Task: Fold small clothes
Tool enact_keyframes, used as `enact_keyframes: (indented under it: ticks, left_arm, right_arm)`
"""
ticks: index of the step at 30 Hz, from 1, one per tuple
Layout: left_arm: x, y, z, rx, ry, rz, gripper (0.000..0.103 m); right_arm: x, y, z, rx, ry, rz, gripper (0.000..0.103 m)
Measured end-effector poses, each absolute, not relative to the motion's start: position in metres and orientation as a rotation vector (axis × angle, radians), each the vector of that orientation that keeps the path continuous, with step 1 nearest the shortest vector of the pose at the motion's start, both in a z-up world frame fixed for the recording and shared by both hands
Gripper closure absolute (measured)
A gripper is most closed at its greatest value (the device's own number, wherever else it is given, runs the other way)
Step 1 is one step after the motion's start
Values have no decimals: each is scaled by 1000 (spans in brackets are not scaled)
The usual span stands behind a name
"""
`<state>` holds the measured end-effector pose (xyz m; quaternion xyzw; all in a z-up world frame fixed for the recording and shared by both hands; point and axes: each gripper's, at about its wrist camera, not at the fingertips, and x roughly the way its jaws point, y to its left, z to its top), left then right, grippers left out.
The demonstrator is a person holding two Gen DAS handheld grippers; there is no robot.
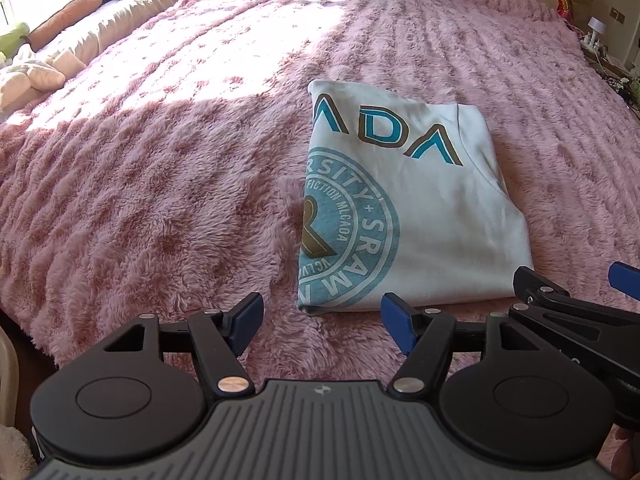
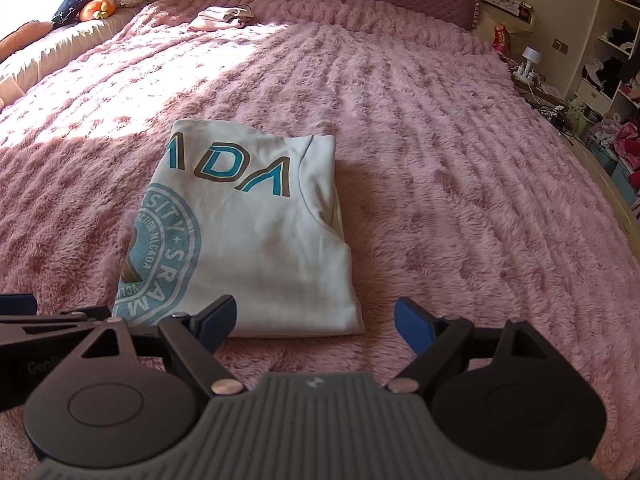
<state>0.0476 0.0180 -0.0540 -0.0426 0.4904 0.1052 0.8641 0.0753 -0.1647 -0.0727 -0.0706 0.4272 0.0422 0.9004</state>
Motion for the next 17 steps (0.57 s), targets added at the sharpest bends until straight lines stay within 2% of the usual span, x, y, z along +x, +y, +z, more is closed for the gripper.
enact_keyframes:
  ticks: [17]
  left_arm:
    - [49,21,-57,-113,1046,212,24]
  right_arm:
    - [77,-161,-76,-157,886,87,21]
